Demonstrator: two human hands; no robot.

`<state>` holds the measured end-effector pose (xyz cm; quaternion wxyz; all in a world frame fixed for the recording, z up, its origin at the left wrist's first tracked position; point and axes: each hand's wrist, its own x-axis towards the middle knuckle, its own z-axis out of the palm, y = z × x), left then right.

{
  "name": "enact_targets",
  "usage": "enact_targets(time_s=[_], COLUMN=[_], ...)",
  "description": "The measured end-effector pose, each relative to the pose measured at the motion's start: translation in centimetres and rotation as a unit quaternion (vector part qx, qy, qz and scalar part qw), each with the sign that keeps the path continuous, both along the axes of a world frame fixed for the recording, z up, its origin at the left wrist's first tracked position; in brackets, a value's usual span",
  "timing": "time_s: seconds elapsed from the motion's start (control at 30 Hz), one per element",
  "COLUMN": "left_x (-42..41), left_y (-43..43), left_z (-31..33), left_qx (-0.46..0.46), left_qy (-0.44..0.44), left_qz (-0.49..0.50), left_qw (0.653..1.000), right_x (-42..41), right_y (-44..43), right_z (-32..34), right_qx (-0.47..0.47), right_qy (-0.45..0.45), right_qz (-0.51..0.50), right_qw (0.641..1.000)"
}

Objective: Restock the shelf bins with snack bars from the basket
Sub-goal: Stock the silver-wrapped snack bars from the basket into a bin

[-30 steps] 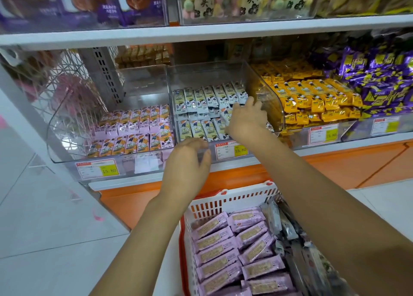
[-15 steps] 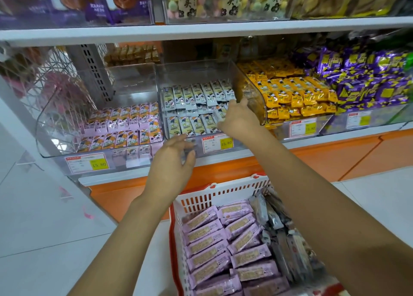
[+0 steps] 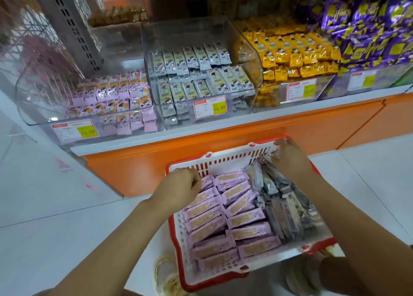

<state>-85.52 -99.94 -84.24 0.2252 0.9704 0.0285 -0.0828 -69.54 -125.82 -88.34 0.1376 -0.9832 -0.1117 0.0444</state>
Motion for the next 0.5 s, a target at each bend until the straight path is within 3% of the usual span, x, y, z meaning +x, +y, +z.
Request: enact_targets(time_s=[0.1, 0.2, 0.33, 0.5], left_x=[0.1, 0.4, 0.5, 0.7], left_y=[-0.2, 0.1, 0.8, 1.6], left_z=[-2.2, -4.0, -4.9, -5.9], left_qx=[0.032, 0.062, 0.071, 0.092], left_qy=[0.094, 0.171, 0.237, 0.277], left_qz=[-0.017, -0.03, -0.029, -0.038], left_qw=[0.995, 0.983, 0.968, 0.956], right_x=[0.5, 1.5, 3.2, 3.3], right_y=[-1.1, -1.4, -1.3, -0.8], right_z=[-3.5, -6.1, -7.4, -8.9], right_qx=[-0.075, -0.2, -0.225, -0.258], right_qy=[0.087, 0.08, 0.053, 0.097], right_qz=[-0.021, 0.015, -0.037, -0.066], right_qw=[0.993, 0.976, 0.972, 0.959])
